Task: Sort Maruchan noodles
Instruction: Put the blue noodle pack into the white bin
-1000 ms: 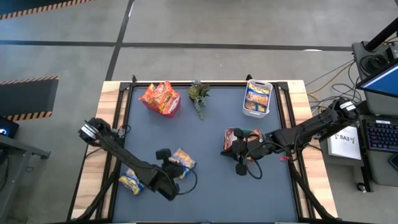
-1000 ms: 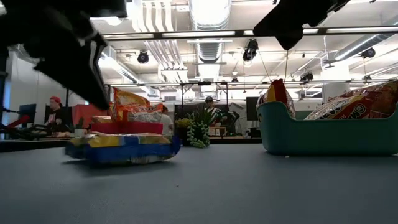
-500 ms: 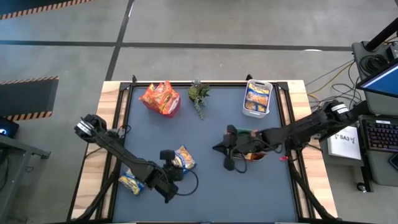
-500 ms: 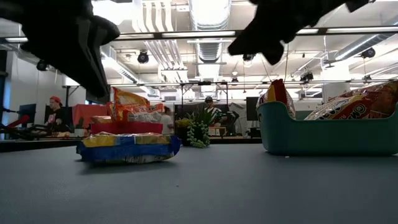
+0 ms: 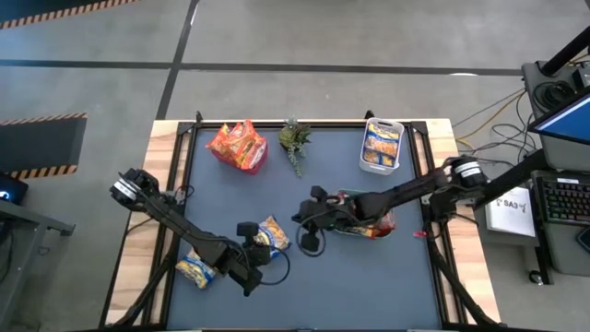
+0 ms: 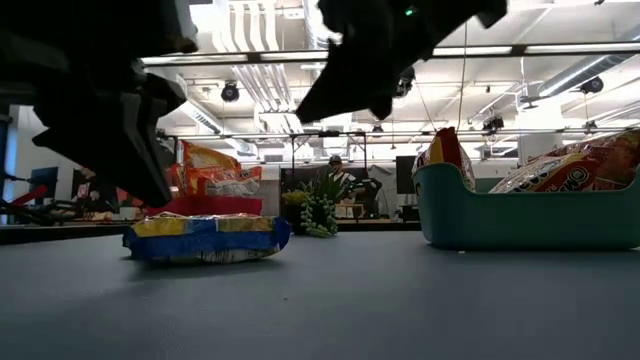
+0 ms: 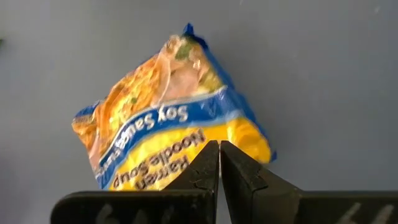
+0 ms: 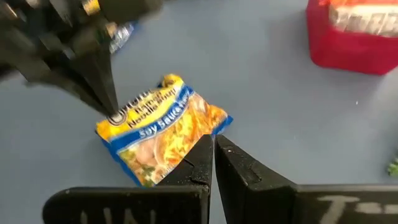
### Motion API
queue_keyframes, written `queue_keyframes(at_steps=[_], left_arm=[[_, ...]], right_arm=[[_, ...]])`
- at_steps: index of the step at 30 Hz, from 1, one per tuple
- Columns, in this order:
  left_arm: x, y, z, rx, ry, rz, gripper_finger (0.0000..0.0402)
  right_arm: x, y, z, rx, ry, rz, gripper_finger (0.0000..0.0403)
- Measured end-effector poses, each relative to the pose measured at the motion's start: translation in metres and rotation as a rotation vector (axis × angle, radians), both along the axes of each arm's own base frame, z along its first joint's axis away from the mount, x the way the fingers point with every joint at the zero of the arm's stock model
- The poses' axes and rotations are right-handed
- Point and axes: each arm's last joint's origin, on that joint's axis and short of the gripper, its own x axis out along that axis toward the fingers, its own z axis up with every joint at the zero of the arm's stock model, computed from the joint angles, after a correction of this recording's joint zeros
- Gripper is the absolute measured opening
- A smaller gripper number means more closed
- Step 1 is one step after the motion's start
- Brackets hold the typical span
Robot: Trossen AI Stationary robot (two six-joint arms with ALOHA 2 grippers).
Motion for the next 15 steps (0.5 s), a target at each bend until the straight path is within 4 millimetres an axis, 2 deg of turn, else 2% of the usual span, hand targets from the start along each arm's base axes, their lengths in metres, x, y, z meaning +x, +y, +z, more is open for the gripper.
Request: queue_keyframes(at_steps=[8, 15], left_arm=[[-0.01, 0.007, -0.008, 0.011, 0.025, 0.018, 0.0], [-0.019, 0.013, -0.02, -0.01, 0.026, 0.082, 0.0]], right_arm=[[0.027, 0.005, -0.016, 0.031, 0.055, 0.057, 0.0009], [0.036, 0.007, -0.024, 0.076, 0.064, 0.023, 0.0009]])
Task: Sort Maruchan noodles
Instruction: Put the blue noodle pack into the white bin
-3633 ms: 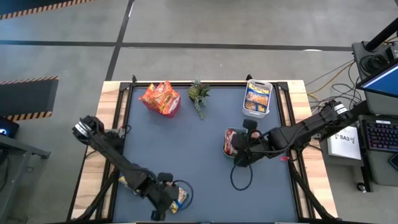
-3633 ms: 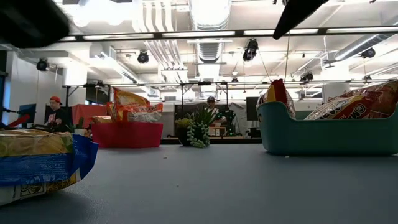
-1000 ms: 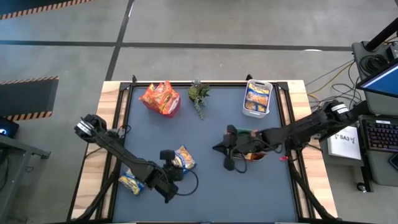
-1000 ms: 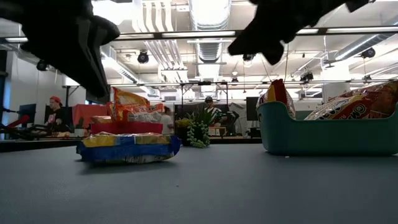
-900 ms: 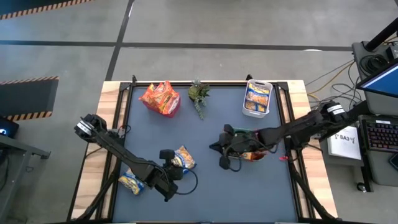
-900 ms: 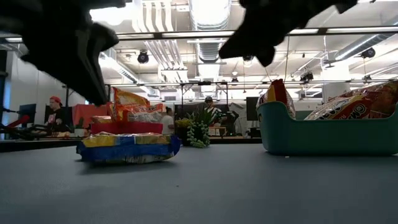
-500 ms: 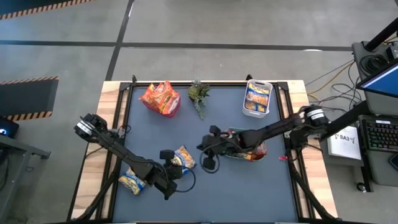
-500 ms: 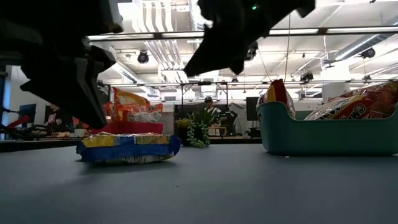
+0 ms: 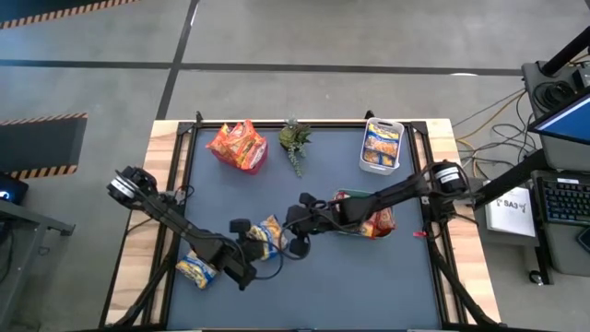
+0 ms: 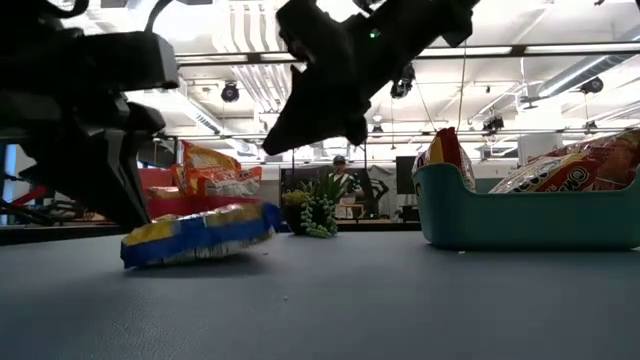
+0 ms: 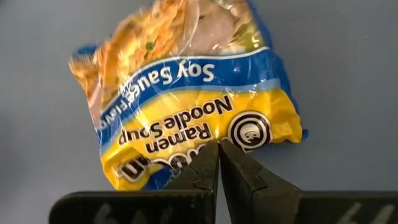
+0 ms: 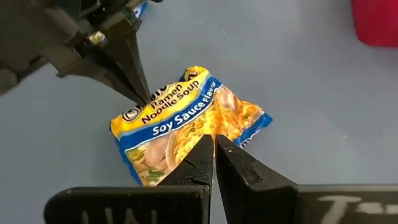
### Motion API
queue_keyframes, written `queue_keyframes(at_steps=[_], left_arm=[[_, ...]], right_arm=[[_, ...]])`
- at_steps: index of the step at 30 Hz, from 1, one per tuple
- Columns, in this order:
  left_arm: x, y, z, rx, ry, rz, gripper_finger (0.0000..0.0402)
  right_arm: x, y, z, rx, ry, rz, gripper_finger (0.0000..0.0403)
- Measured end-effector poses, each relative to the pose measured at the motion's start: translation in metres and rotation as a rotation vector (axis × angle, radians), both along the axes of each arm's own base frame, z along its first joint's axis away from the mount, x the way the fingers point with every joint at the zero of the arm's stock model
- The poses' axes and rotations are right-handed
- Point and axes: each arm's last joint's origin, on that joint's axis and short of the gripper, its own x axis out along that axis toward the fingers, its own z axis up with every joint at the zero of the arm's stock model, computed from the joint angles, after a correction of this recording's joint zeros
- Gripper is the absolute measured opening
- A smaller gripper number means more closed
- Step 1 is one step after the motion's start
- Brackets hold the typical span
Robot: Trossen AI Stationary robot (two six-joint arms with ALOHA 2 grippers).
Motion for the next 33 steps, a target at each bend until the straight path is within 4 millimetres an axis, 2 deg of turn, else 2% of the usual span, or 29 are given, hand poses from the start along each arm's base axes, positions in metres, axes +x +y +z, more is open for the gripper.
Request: queue_keyframes(at_steps=[6, 9, 15, 21, 25, 30, 33], left_arm=[[-0.006, 0.005, -0.013, -0.017, -0.005, 0.03, 0.0], [-0.007, 0.005, -0.016, -0.038, -0.03, 0.043, 0.0], [-0.008, 0.005, -0.015, -0.055, -0.038, 0.057, 0.0], [-0.005, 0.002, 0.008, -0.055, -0.106, -0.018, 0.0], [-0.006, 0.005, 0.019, 0.001, -0.165, -0.034, 0.0], [-0.005, 0.007, 0.014, 0.014, -0.184, -0.015, 0.0], [-0.004, 0.007, 0.001, 0.002, -0.201, -0.013, 0.0]], right_arm=[[0.004, -0.002, -0.009, 0.068, -0.003, -0.069, 0.001], [0.006, -0.005, -0.012, 0.102, -0.004, -0.103, 0.0026], [0.007, -0.008, -0.013, 0.137, -0.003, -0.129, 0.0102], [0.007, -0.007, -0.012, 0.161, -0.001, -0.114, 0.0186], [0.008, -0.007, -0.011, 0.167, -0.005, -0.117, 0.0225], [0.007, -0.007, -0.012, 0.176, -0.002, -0.124, 0.0256], [0.007, -0.008, -0.012, 0.183, -0.002, -0.132, 0.0267]])
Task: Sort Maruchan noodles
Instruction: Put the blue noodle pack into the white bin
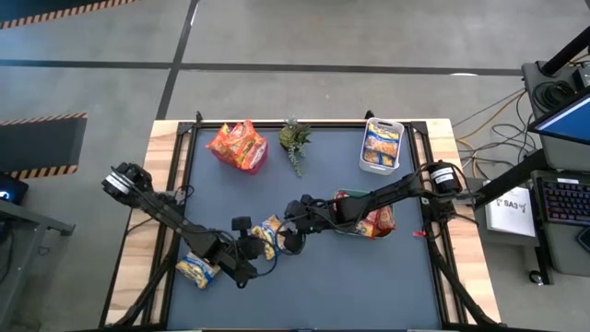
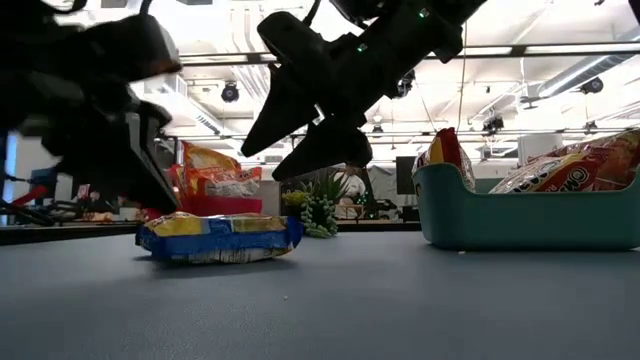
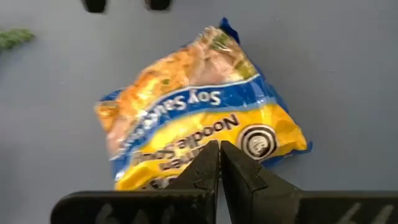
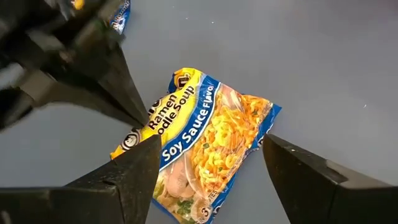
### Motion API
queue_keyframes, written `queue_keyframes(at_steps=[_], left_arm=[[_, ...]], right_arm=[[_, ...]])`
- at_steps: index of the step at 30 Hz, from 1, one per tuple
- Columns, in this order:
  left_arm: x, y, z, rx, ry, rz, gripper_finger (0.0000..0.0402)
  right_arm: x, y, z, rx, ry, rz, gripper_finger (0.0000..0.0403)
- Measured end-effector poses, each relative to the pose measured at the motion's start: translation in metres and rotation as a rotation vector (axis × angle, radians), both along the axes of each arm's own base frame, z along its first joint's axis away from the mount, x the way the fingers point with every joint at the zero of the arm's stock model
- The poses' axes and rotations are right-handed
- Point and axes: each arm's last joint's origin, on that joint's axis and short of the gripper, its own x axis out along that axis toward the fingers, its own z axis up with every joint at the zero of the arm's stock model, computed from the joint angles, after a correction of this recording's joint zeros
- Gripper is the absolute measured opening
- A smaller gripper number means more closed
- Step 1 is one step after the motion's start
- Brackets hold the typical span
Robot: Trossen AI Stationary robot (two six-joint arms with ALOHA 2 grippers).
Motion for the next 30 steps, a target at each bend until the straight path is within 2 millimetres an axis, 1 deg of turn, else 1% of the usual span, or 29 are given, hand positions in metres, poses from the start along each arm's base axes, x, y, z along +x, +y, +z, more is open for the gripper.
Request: queue_keyframes(at_steps=[4, 9, 19, 24, 27, 30], left_arm=[[-0.001, 0.001, -0.015, -0.034, -0.054, 0.003, 0.0], [-0.008, 0.006, -0.024, -0.065, -0.071, 0.057, 0.0], [-0.011, 0.008, -0.029, -0.07, -0.053, 0.052, 0.0], [-0.013, 0.009, -0.032, -0.086, -0.075, 0.051, 0.0], [-0.014, 0.01, -0.034, -0.101, -0.095, 0.052, 0.0], [-0.015, 0.011, -0.036, -0.111, -0.108, 0.052, 0.0]], right_arm=[[0.001, -0.006, 0.0, 0.064, 0.005, -0.006, 0.0278], [0.001, -0.009, 0.0, 0.094, 0.008, -0.004, 0.0289], [0.001, -0.011, -0.002, 0.109, 0.011, -0.03, 0.0294], [0.0, -0.011, -0.004, 0.118, 0.016, -0.037, 0.0293], [0.001, -0.011, -0.011, 0.121, 0.027, -0.043, 0.0293], [0.006, -0.01, -0.026, 0.121, 0.048, -0.047, 0.0293]])
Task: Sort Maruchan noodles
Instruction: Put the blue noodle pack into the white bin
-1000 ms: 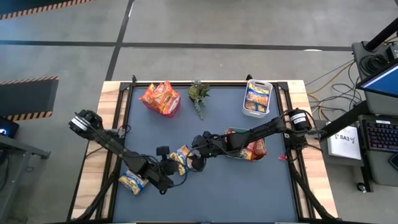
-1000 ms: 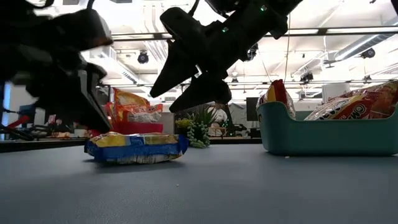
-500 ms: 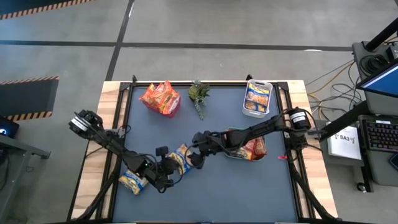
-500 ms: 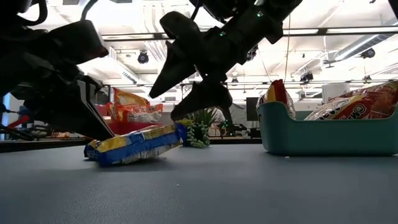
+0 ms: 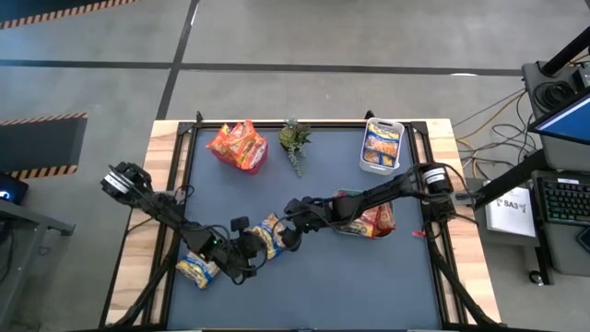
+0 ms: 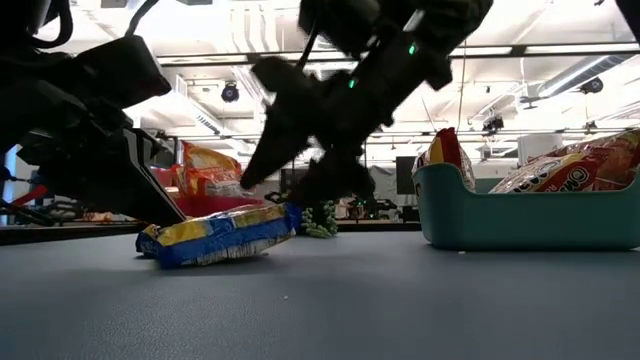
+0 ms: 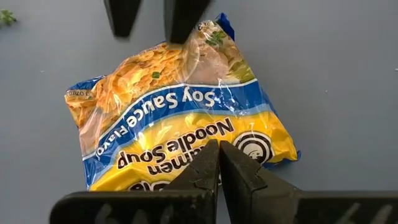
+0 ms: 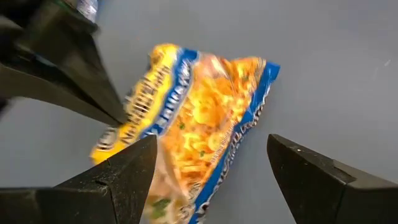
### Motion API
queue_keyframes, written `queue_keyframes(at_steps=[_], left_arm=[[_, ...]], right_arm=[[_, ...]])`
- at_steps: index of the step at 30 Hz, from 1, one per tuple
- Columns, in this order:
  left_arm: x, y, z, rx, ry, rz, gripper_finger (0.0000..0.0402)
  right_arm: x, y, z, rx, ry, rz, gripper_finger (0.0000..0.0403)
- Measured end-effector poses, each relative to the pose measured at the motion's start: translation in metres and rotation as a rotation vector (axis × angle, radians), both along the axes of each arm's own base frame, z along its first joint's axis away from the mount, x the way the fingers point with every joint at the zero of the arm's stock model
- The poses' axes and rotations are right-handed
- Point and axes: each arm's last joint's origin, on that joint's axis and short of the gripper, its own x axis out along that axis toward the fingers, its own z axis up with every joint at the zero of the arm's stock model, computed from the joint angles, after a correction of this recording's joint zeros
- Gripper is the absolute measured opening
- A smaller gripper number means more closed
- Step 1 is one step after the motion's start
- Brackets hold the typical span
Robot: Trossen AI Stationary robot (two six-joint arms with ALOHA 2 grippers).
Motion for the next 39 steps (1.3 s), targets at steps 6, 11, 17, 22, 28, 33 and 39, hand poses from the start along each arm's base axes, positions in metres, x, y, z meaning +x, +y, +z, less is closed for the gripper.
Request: queue_keyframes(at_steps=[6, 11, 17, 22, 28, 33, 39], left_arm=[[0.0, 0.0, 0.0, -0.002, -0.005, -0.006, 0.0], [0.0, -0.001, 0.0, -0.007, -0.003, -0.013, 0.0], [0.0, -0.001, -0.001, -0.008, 0.004, -0.035, 0.0], [0.001, -0.002, -0.001, -0.009, 0.0, -0.034, 0.0], [0.001, -0.002, 0.0, 0.003, -0.002, -0.042, 0.0], [0.001, -0.002, 0.0, 0.004, -0.001, -0.044, 0.0], [-0.002, -0.004, -0.002, -0.033, 0.007, -0.022, 0.0]], right_arm=[[0.012, -0.003, -0.018, 0.024, 0.038, 0.0, 0.0293], [0.017, -0.006, -0.017, 0.036, 0.039, 0.003, 0.0293], [0.021, -0.014, -0.013, 0.092, 0.036, 0.031, 0.0293], [0.022, -0.017, -0.011, 0.133, 0.034, 0.051, 0.0293], [0.022, -0.016, -0.011, 0.143, 0.035, 0.051, 0.0293], [0.021, -0.016, -0.011, 0.158, 0.043, 0.051, 0.0293], [0.021, -0.017, -0.012, 0.157, 0.052, 0.056, 0.0293]])
